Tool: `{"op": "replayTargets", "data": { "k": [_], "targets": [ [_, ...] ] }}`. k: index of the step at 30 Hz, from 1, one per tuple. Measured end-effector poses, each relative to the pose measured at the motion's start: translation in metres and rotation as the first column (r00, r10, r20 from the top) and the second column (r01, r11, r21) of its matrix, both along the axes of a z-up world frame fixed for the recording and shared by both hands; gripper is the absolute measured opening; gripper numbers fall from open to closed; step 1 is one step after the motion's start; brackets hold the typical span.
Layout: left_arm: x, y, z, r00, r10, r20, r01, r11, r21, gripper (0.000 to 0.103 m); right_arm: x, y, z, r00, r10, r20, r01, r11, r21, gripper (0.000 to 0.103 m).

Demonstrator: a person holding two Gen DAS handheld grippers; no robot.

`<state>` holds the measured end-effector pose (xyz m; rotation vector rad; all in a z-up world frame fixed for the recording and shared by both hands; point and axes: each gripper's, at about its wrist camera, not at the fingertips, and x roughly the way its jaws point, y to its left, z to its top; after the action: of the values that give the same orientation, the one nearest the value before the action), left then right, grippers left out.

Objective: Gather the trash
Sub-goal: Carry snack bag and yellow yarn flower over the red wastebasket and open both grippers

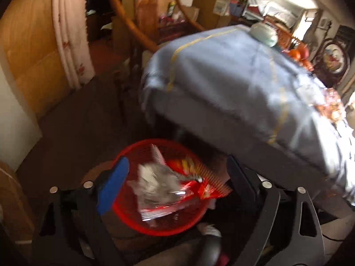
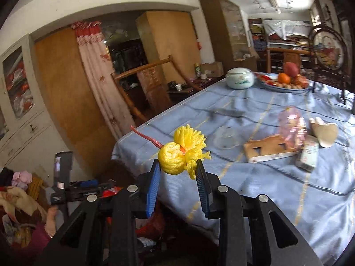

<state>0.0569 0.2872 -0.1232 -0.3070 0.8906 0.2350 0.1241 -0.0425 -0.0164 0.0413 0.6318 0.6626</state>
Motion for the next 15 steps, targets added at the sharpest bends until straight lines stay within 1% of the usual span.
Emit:
{"op": "replayTargets", "data": {
  "k": [2, 4, 5, 9, 11, 15],
  "targets": [
    [-0.002, 0.009, -0.006, 1.0, 0.022, -0.009, -0.022, 1.0, -0.022, 0.091, -0.003, 0.022, -0.004, 0.999, 0.041, -0.015, -0.041, 0.999, -0.02, 0.032],
    [-0.006, 0.019, -0.008, 0.999, 0.047, 0.003, -0.047, 0.998, -0.04, 0.091, -0.004, 0.044, -0.008, 0.996, 0.084, -0.034, -0.085, 0.996, -0.04, 0.032],
    [-0.009, 0.023, -0.007, 0.998, 0.059, 0.01, -0.058, 0.998, -0.037, 0.092, -0.005, 0.055, -0.011, 0.994, 0.105, -0.043, -0.107, 0.993, -0.049, 0.032],
    [-0.019, 0.04, 0.0, 0.99, 0.127, 0.053, -0.128, 0.991, 0.023, 0.094, -0.012, 0.099, -0.024, 0.979, 0.186, -0.086, -0.193, 0.978, -0.083, 0.032],
    [-0.026, 0.048, 0.001, 0.986, 0.156, 0.066, -0.159, 0.987, 0.04, 0.095, -0.013, 0.116, -0.03, 0.97, 0.219, -0.104, -0.229, 0.969, -0.094, 0.032],
    [-0.033, 0.068, 0.0, 0.975, 0.21, 0.073, -0.213, 0.976, 0.039, 0.096, -0.015, 0.151, -0.044, 0.95, 0.278, -0.146, -0.295, 0.948, -0.116, 0.032]
  ]
}}
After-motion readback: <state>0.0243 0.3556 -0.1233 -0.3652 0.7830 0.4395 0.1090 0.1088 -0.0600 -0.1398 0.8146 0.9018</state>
